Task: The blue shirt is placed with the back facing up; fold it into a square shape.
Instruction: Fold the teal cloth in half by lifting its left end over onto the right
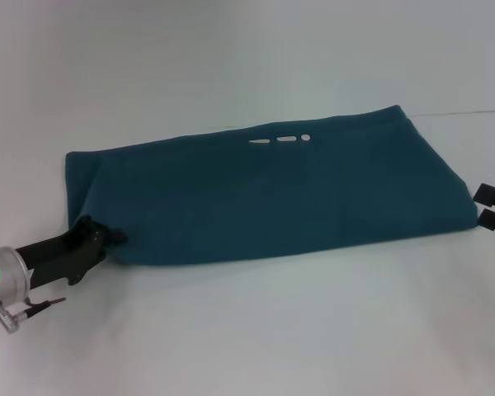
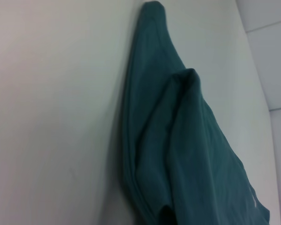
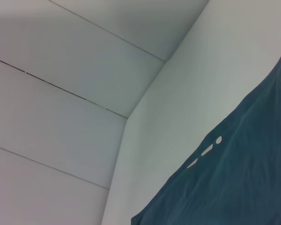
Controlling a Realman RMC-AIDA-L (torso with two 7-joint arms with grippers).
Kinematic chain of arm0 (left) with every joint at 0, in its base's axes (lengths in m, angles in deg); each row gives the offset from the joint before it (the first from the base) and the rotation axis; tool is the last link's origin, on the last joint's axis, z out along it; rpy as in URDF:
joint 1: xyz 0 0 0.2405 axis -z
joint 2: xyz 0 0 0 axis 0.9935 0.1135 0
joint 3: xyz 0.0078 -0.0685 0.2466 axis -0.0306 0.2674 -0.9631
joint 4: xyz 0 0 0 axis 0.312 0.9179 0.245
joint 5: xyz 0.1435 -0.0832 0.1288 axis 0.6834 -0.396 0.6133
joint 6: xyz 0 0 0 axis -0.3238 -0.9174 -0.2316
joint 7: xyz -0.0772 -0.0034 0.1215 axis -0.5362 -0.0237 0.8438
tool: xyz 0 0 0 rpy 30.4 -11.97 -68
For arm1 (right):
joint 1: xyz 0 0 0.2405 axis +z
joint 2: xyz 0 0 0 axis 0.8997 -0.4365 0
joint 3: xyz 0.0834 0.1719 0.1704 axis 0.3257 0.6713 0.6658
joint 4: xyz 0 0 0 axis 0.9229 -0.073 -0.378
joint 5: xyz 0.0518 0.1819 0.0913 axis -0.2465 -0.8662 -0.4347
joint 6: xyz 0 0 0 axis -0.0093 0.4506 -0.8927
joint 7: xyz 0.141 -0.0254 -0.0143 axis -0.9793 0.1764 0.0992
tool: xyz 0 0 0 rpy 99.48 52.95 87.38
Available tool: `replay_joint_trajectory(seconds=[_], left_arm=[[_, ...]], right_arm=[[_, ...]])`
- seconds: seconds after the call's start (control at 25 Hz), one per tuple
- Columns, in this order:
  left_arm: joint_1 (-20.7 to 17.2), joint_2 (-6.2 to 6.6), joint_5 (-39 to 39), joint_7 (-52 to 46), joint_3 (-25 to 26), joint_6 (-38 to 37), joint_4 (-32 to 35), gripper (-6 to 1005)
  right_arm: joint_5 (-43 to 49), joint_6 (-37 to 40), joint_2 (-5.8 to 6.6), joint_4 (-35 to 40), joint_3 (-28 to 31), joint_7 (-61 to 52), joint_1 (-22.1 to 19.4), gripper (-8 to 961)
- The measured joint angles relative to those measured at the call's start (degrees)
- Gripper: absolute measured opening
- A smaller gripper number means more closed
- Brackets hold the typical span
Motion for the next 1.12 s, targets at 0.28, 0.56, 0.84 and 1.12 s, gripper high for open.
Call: replay_joint_trajectory(seconds=[0.28, 0.56, 0.84, 1.12], left_arm=[[-4.65, 0.08, -0.02, 1.97, -0.07, -5.09, 5.87, 11], [-9.41, 1.39, 0.05, 1.56, 1.23, -7.01, 10.84, 8], [-11.14, 2.37, 4.82, 1.49, 7.07, -7.43, 13.52, 11], [-11.54, 2.85, 10.31, 0.62, 11.85, -6.99, 14.72, 10]], right_arm=[[0.00, -0.15, 0.00, -0.73, 0.38, 0.00, -0.27, 743], [0.00, -0.72, -0.10, -1.59, 0.69, -0.08, -0.34, 742], [0.00, -1.79, -0.10, -2.21, 0.71, -0.49, -0.36, 741], [0.00, -2.35, -0.07, -2.22, 0.71, -0.52, -0.44, 740]])
